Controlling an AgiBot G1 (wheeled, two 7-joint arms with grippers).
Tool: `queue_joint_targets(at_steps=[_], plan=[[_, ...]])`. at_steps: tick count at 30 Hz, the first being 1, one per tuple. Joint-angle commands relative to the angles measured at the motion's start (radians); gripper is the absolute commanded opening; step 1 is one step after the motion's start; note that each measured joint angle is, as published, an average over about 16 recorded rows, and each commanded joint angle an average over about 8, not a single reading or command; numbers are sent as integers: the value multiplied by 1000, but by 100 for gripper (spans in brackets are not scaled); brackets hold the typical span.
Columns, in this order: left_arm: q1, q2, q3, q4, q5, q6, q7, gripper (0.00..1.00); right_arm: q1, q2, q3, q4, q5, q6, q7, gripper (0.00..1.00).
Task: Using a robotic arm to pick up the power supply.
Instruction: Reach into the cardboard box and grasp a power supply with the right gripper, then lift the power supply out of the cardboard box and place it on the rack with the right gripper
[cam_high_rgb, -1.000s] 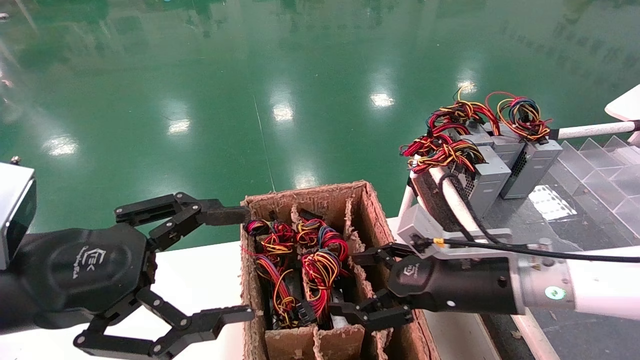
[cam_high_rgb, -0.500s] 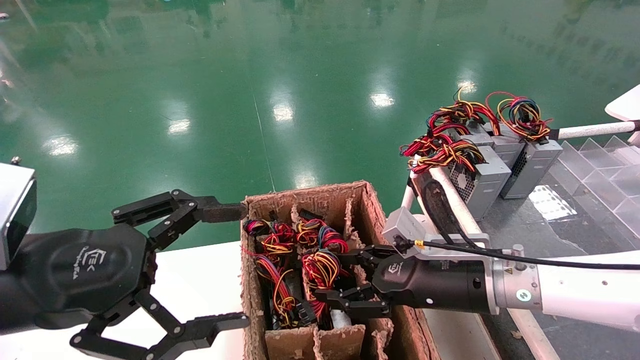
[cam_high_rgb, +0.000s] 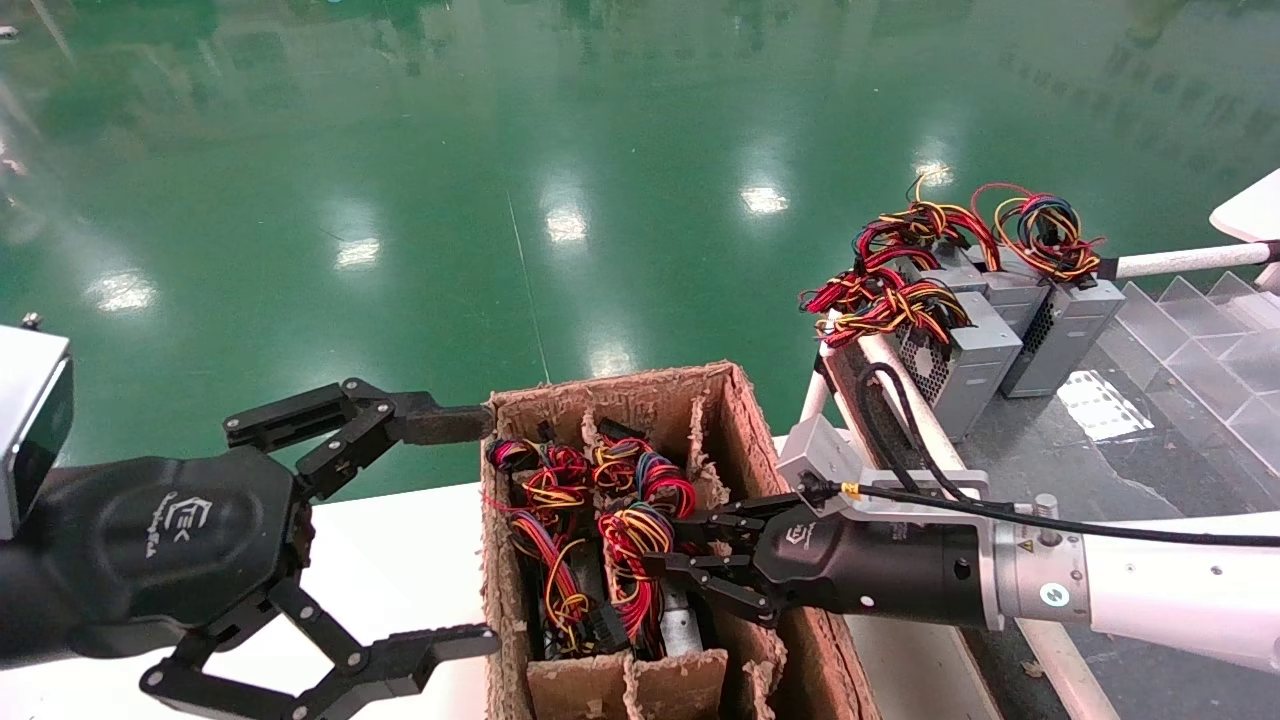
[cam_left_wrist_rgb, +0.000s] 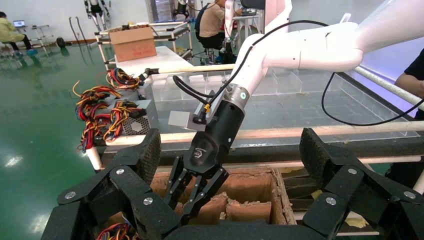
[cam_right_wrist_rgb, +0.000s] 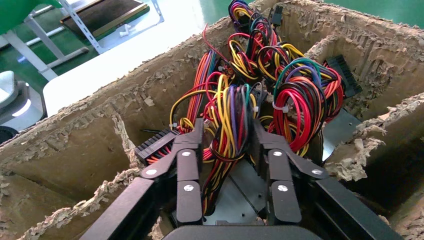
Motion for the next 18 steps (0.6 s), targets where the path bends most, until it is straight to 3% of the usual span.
queue_joint_targets(at_steps=[1,18], plan=[[0,0,0,0,0,0,0,100,-1,-2,0,-10,2,-3,-8,0],[0,0,1,0,-1,0,0,100,9,-4,19,7,41,-27,-20,0]])
